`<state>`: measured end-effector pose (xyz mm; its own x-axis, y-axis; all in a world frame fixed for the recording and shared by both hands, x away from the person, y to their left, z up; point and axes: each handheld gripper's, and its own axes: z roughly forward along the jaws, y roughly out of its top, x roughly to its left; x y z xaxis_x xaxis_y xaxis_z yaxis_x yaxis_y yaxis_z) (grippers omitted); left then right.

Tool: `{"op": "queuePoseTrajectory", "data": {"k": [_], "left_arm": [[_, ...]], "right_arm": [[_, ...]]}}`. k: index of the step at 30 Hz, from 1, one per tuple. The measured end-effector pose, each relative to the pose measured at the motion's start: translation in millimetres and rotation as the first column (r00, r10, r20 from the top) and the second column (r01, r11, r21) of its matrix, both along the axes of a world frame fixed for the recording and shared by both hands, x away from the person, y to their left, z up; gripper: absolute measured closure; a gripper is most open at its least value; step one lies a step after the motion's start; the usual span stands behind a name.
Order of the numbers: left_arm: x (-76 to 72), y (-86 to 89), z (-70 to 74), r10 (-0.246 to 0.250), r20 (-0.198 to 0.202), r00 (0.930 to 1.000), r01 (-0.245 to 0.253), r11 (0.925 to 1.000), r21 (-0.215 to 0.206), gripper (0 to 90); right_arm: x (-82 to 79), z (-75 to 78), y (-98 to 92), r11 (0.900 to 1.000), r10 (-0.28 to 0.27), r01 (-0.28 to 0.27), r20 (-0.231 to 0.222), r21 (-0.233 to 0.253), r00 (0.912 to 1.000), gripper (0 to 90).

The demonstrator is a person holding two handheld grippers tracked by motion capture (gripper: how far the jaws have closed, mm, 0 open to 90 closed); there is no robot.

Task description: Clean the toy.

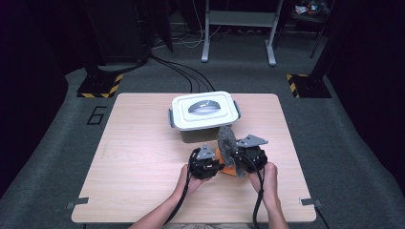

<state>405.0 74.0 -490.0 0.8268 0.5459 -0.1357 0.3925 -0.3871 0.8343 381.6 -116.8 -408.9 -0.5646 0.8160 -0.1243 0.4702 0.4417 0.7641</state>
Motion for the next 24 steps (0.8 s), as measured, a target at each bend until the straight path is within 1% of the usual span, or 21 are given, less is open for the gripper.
{"op": "queuePoseTrajectory", "data": {"k": [2,4,7,8,9,10,11,12,15,16,19,22,24], "left_arm": [[0.0,-0.6,0.2,0.000,-0.004,1.0000,0.000,1.0000,0.000,77.3],[0.1,-1.1,0.4,0.001,-0.008,1.0000,-0.001,1.0000,-0.001,77.3],[0.6,-0.8,0.1,0.003,-0.010,0.9999,-0.003,1.0000,-0.004,77.3],[1.1,-0.2,0.2,-0.003,-0.011,0.9999,0.003,1.0000,0.002,77.3],[1.1,-0.2,0.2,-0.003,-0.011,0.9999,0.003,1.0000,0.002,77.3],[0.9,-0.6,-0.1,0.002,-0.013,0.9999,-0.003,1.0000,-0.006,77.3],[1.2,-0.3,0.0,0.001,-0.009,1.0000,-0.001,1.0000,-0.002,77.3],[1.3,-0.4,-0.1,0.001,-0.008,1.0000,-0.001,1.0000,-0.002,77.3],[1.1,-0.4,-0.3,0.001,-0.011,0.9999,-0.001,1.0000,-0.004,77.3],[1.1,-0.3,-0.3,0.001,-0.012,0.9999,-0.001,1.0000,-0.006,77.3],[1.2,0.0,-0.4,-0.001,-0.012,0.9999,0.001,1.0000,-0.006,77.2],[1.2,0.1,-0.7,-0.001,-0.014,0.9999,0.001,1.0000,-0.010,77.2],[1.3,0.2,-0.9,-0.001,-0.014,0.9999,0.001,0.9999,-0.011,77.2]], "right_arm": [[-0.9,-0.1,-2.7,1.000,-0.011,0.011,0.004,-0.002,0.9999,73.4],[-1.9,-0.3,-5.6,0.999,-0.033,0.033,0.002,-0.002,0.9995,73.5],[-2.3,-1.1,-13.3,0.998,-0.057,0.057,0.006,-0.005,0.9984,73.5],[-2.2,-1.5,-16.7,0.998,-0.062,0.062,0.003,-0.005,0.9981,73.6],[-2.1,-2.0,-19.4,0.997,-0.079,0.079,0.007,-0.002,0.9969,73.6],[-2.1,-2.5,-22.8,0.997,-0.083,0.083,0.006,-0.010,0.9966,73.6],[-2.3,-3.4,-25.2,0.995,-0.099,0.099,0.002,-0.006,0.9951,73.6],[-2.4,-4.1,-28.3,0.995,-0.099,0.099,0.000,-0.004,0.9950,73.6],[-2.8,-7.2,-35.0,0.992,-0.128,0.128,-0.011,0.002,0.9917,73.5],[-2.9,-7.7,-37.3,0.992,-0.128,0.128,-0.019,-0.001,0.9916,73.5],[-1.6,-12.6,-45.8,0.987,-0.158,0.158,-0.034,0.007,0.9869,73.5],[0.8,-19.0,-54.2,0.982,-0.189,0.189,-0.049,-0.004,0.9807,73.5],[3.1,-24.1,-60.5,0.979,-0.206,0.206,-0.061,-0.001,0.9767,73.5]]}}
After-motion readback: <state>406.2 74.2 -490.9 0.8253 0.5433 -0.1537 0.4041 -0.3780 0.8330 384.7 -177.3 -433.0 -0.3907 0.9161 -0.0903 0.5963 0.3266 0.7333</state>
